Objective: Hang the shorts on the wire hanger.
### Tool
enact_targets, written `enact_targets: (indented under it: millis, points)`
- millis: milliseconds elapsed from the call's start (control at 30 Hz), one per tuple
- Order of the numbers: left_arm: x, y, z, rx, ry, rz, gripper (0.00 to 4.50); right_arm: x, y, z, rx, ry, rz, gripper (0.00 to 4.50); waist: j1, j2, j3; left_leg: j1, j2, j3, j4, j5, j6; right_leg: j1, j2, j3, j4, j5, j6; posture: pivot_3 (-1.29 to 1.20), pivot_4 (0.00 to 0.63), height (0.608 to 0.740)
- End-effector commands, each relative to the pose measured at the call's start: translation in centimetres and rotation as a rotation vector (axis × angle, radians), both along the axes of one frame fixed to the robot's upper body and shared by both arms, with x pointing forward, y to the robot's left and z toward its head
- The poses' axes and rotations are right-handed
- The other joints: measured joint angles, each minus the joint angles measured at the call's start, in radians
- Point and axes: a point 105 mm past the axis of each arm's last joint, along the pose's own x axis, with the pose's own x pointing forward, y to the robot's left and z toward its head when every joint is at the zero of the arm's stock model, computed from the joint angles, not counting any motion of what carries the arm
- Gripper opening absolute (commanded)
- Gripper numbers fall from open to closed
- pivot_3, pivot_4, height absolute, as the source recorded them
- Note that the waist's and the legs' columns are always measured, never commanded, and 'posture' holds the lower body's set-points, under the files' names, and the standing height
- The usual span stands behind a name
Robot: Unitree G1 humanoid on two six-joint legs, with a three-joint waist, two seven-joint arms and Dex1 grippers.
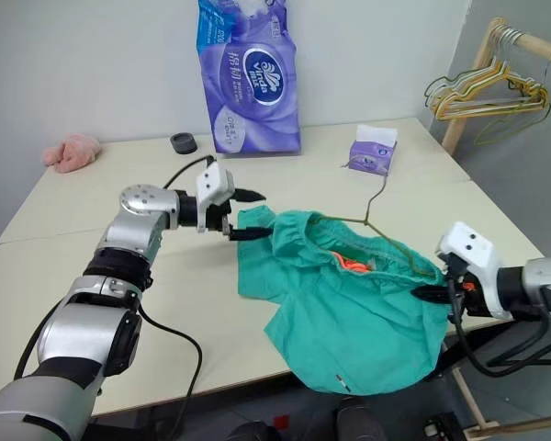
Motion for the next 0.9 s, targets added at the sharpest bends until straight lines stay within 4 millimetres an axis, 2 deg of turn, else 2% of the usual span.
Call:
enact_targets:
  millis: [33,267,367,433,567,700,833,900]
  points:
    - [-2.3,-3.6,2.6,-0.113,0.023,-0.178,4.49,-0.6,-2.3,1.1,0.081,0.015,-0.185,0.00,0.000,0.000,0.000,0.000,0.000,0.000,0.000,0.000,0.000,0.000,0.000,0.000,0.000,0.000,0.000,-0.35,0.098,0.740]
    - [-7.2,-10.8,4.2,-0.213,0.037,-0.351,4.49,-0.6,-6.2,2.2,0.181,-0.056,-0.518,0.00,-0.023,0.002,0.002,0.000,0.000,0.001,0.000,0.000,0.000,0.000,0.001,0.003,0.000,0.000,0.001,-0.41,0.127,0.740]
    - [-8.4,-12.6,4.4,-0.203,0.028,-0.375,4.49,-0.8,-6.9,2.2,0.193,-0.081,-0.577,0.00,-0.040,0.004,0.003,0.000,0.000,0.001,0.000,-0.001,0.001,0.000,0.002,0.004,0.000,-0.001,0.002,-0.43,0.138,0.740]
    - [-8.7,-13.5,4.5,-0.190,0.014,-0.375,4.49,-1.0,-7.4,2.3,0.205,-0.086,-0.603,0.00,-0.055,0.008,0.006,0.001,0.001,0.002,0.000,-0.002,0.004,0.001,0.004,0.004,0.000,-0.001,0.002,-0.44,0.149,0.740]
    - [-8.9,-16.4,5.6,-0.184,-0.034,-0.365,4.49,-1.4,-10.3,3.8,0.201,-0.118,-0.750,0.00,-0.075,0.013,0.019,0.002,0.000,0.004,0.000,-0.004,0.006,0.003,0.005,0.006,-0.003,-0.004,0.006,-0.46,0.164,0.740]
    - [-9.0,-18.1,6.7,-0.187,-0.052,-0.347,4.49,-1.7,-12.3,5.3,0.174,-0.143,-0.865,0.00,-0.107,0.010,0.033,0.001,-0.001,0.006,-0.001,-0.005,0.008,0.003,0.004,0.009,-0.005,-0.004,0.006,-0.48,0.176,0.740]
    - [-9.0,-20.2,8.4,-0.230,-0.069,-0.320,4.49,-1.2,-13.3,7.1,0.161,-0.205,-0.959,0.00,-0.142,0.008,0.047,-0.004,-0.001,0.007,-0.001,-0.006,0.010,0.003,0.004,0.009,-0.006,-0.006,0.009,-0.50,0.188,0.740]
    - [-9.3,-20.8,9.0,-0.236,-0.154,-0.326,4.49,-0.8,-13.5,7.8,0.129,-0.244,-1.004,0.00,-0.157,0.012,0.053,-0.005,-0.001,0.008,-0.001,-0.007,0.012,0.003,0.004,0.010,-0.010,-0.006,0.009,-0.50,0.196,0.740]
